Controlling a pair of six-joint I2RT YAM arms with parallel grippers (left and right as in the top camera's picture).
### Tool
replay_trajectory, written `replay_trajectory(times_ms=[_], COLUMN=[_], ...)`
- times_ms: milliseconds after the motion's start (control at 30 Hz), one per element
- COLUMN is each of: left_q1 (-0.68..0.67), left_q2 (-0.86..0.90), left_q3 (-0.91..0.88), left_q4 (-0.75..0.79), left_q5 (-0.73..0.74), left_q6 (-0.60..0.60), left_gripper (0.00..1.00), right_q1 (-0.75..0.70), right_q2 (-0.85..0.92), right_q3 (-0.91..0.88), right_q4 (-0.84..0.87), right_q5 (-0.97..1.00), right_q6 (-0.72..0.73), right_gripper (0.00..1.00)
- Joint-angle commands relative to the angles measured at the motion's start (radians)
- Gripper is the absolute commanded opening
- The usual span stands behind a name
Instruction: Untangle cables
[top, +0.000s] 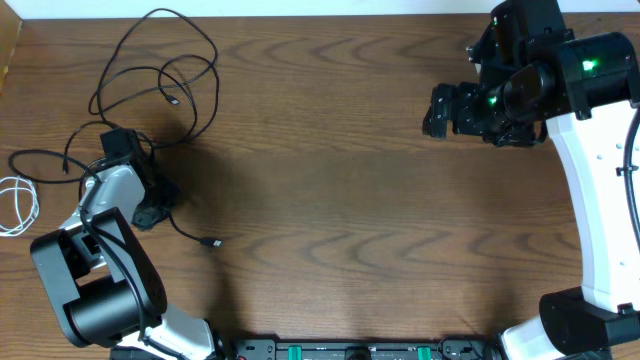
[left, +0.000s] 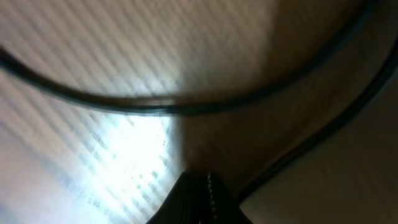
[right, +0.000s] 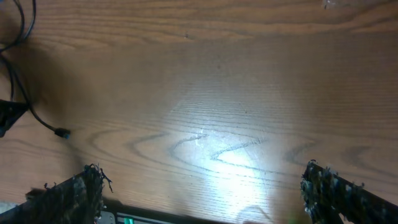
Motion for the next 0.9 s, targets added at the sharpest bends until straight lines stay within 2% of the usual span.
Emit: replay_trajectory(times_ms=[0,167,367,467,500,567,600,633,767,867], left_q1=[0.002,0.002,0.003,0.002,0.000,0.000,0.000,0.000,0.000,0.000], left_q2=[-0.007,-0.058,-0.092,-0.095,-0.093,-0.093,-0.093,-0.093,-0.105,-0.144], left_q3=[0.056,0.147,0.243,0.248,0.246,0.243,0.243,0.243,0.244,0.244], left_q4=[-0.049,-0.097,-0.142,-0.163,-0.176,-0.204,-0.219,-0.238,-0.330,-0.407], left_q5=[-0.002,-0.002,-0.002,-0.001,0.003,0.035,0.061,0.099,0.204,0.223], left_q6=[0.071,0.098,0.241,0.225,0.198,0.134,0.112,0.093,0.091,0.053], left_gripper=[0.07,0.07,0.08,0.08,0.12,0.36,0.53,0.57,0.57,0.57], right_q1=[0.005,0.005,0.005,0.005,0.005,0.005,0.005,0.005,0.005,0.005], right_q2=[-0.010,-0.010,-0.010,-0.010,-0.010,-0.010,-0.010,-0.010,-0.010,-0.010], right_q3=[0.002,0.002,0.002,0.002,0.002,0.002,0.002,0.002,0.002,0.002], right_q4=[-0.001,-0.002,-0.002,-0.001,-0.001,-0.002,-0.002,-0.001,-0.001,-0.002], right_q5=[0.004,0.004,0.004,0.004,0.004,0.004,0.004,0.004,0.004,0.004], right_q6=[-0.011,-0.011,-0.011,-0.011,-0.011,-0.011,-0.011,-0.011,-0.011,-0.011], right_gripper=[0.99,0.99,0.99,0.99,0.99,0.99,0.99,0.99,0.99,0.99])
